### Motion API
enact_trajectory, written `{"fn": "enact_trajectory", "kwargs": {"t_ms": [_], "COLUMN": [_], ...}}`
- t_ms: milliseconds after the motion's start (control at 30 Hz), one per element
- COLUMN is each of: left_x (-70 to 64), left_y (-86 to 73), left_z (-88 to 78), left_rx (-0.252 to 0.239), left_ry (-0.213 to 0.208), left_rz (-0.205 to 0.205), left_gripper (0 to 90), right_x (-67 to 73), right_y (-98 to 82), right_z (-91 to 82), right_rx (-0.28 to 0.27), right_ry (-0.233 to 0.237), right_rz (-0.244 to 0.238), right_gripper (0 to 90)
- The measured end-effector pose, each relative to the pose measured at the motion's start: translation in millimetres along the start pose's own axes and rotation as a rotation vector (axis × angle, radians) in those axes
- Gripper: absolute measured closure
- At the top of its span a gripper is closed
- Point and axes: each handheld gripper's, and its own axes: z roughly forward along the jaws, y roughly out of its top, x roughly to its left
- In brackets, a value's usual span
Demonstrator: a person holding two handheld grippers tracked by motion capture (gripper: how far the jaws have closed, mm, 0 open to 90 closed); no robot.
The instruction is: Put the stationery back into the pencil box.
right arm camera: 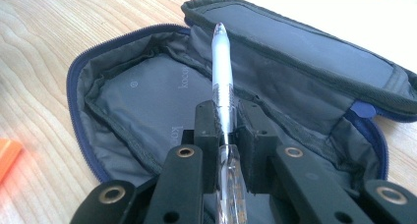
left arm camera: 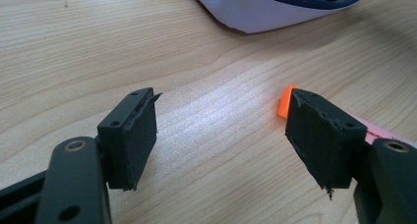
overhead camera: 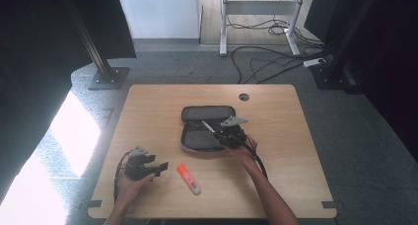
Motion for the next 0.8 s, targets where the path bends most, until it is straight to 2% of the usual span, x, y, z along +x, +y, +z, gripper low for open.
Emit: {"fn": "enact_trajectory", "kwargs": {"t_ms": [533,800], "left_x": [0.3,0.6], "left_y": [-0.2,-0.4], "left_z": [-0.2,-0.4], "left_rx": [0.003,0.004], "left_ry": [0.0,0.0], "left_rz": [0.0,0.001], "left_gripper": [28.4,28.4], "right_x": [-3.1,-4.2], "right_y": [4.6,-0.4], "right_z": [14.6,27.6], "right_rx": [0.01,0.046], "right_ry": [0.0,-0.02], "right_rz": [-0.022,-0.04], "right_gripper": [78.6,78.0]}}
